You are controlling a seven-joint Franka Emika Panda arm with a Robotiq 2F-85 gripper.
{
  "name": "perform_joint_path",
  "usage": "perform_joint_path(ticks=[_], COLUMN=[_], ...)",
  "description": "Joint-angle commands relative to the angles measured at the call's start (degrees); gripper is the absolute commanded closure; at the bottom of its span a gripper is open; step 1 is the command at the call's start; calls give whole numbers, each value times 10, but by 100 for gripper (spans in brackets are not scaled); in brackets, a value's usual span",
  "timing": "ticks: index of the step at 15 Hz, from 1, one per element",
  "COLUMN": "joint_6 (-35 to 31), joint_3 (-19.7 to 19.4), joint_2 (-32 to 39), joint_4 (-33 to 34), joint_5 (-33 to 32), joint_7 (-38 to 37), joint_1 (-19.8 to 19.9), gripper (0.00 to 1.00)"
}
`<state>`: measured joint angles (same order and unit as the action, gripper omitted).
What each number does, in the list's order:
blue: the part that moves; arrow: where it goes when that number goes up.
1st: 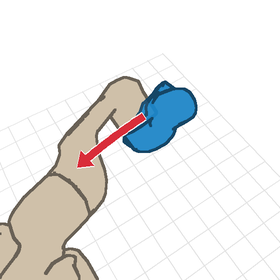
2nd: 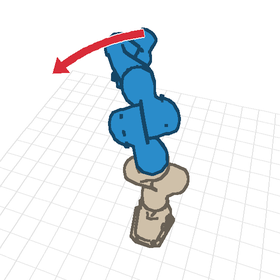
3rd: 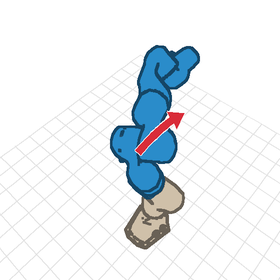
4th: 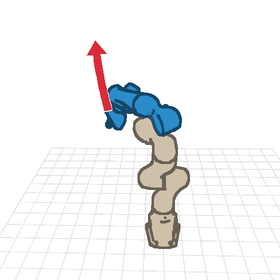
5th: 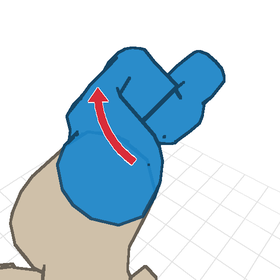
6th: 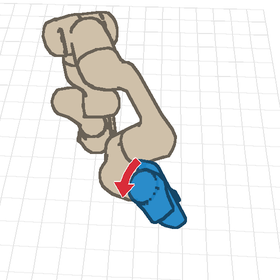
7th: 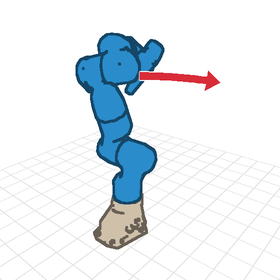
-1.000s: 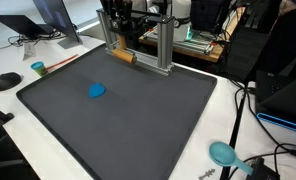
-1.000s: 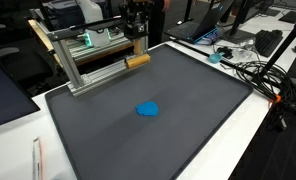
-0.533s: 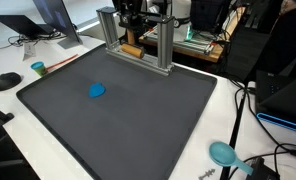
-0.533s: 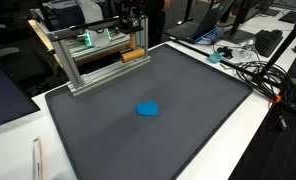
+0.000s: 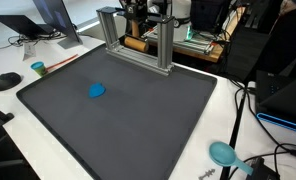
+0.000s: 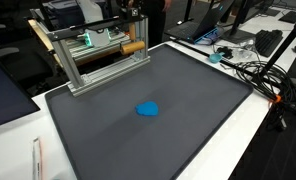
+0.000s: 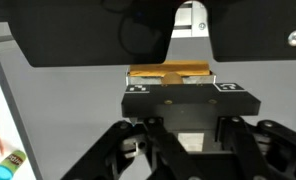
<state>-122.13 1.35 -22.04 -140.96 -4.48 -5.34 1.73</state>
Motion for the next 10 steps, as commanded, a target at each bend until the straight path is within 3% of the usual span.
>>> perform_joint_path(ticks=[1, 3, 4, 10], joint_6=[1, 1, 1, 32], joint_3=[-1, -1, -1, -7], joint_2=[-2, -2, -2, -17], joint_4=[0, 0, 0, -4], joint_5=[0, 0, 0, 14], joint_7=[0, 0, 0, 14], joint_1=[-1, -1, -1, -7], gripper=[53, 53, 78, 78])
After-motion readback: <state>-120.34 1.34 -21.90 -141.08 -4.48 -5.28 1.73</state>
